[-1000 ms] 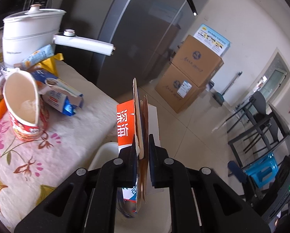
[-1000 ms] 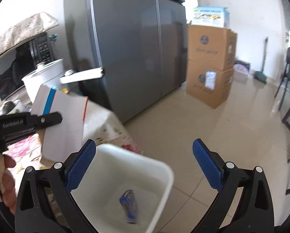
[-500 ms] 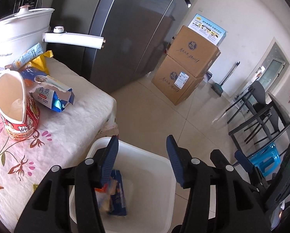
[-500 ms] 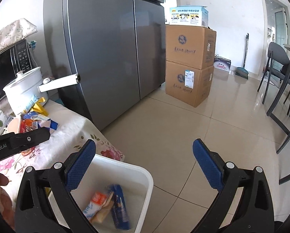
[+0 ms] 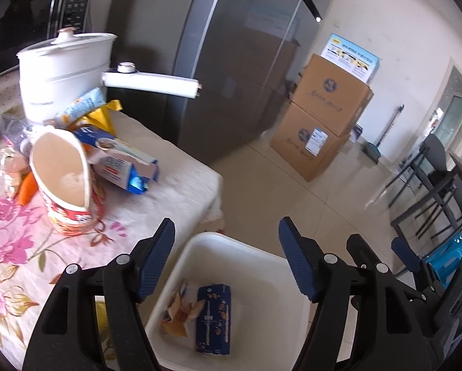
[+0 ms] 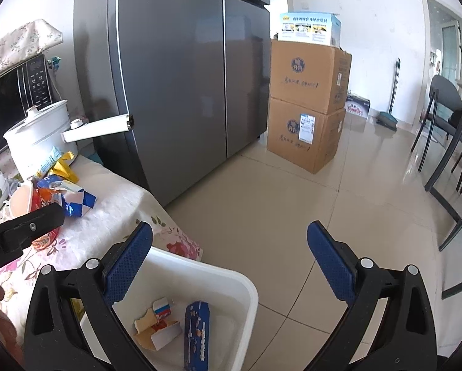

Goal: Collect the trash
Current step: 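Lower the cardboard box into the white bin and open the left tool, then move the left tool back over the table while the right tool approaches the red noodle cup, then grasp the red noodle cup by its rim with the right tool, then lift the red noodle cup off the table with the right tool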

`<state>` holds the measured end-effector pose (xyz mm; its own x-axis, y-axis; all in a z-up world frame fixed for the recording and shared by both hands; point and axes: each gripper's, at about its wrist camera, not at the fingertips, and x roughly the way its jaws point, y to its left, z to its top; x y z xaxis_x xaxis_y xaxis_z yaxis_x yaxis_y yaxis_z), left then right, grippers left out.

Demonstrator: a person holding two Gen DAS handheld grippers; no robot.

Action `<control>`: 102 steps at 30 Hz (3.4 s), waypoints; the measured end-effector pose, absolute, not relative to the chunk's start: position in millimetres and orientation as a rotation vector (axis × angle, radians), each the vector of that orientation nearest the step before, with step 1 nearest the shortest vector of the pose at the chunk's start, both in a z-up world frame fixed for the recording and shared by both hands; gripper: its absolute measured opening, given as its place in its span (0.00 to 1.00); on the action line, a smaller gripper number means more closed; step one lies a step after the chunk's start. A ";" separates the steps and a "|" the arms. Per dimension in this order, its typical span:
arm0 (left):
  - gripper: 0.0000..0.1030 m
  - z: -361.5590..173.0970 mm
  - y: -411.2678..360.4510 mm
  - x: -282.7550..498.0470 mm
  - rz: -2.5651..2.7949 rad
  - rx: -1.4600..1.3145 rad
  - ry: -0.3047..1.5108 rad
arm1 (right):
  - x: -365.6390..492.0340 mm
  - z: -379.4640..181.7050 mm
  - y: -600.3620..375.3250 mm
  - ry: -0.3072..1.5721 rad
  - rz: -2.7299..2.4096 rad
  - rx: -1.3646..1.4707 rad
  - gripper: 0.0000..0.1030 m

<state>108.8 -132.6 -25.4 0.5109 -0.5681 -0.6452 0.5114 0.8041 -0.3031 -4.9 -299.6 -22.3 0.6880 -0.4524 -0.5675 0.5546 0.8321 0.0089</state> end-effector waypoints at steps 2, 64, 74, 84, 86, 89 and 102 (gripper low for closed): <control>0.68 -24.7 -127.9 109.9 -0.637 -0.073 0.800 | 0.1 -21.0 -296.7 0.583 -0.559 0.188 0.93; 0.68 -26.6 130.8 180.0 -0.057 -0.397 0.822 | 198.8 -12.2 -57.9 0.775 0.036 -0.254 0.93; 0.68 -18.7 157.9 176.0 -0.048 -0.448 0.803 | 253.3 -42.4 -32.5 1.001 0.128 -0.324 0.60; 0.68 -24.8 173.7 181.9 -0.049 -0.518 0.825 | 268.8 -64.0 -73.4 1.113 0.310 0.149 0.01; 0.68 -26.3 172.9 183.8 -0.057 -0.526 0.828 | 269.0 -59.1 -91.8 1.086 0.409 0.364 0.01; 0.68 -32.3 173.5 188.9 -0.067 -0.561 0.842 | 265.8 -53.8 -114.6 1.027 0.555 0.663 0.01; 0.68 -47.1 166.4 220.5 -0.032 -0.622 0.825 | 236.0 35.5 -176.1 0.525 1.141 1.305 0.01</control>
<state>220.5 166.4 -47.1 0.6884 -0.2612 -0.6767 -0.2080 0.8227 -0.5291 236.0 -176.1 35.5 0.4046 0.8705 0.2802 -0.3533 -0.1338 0.9259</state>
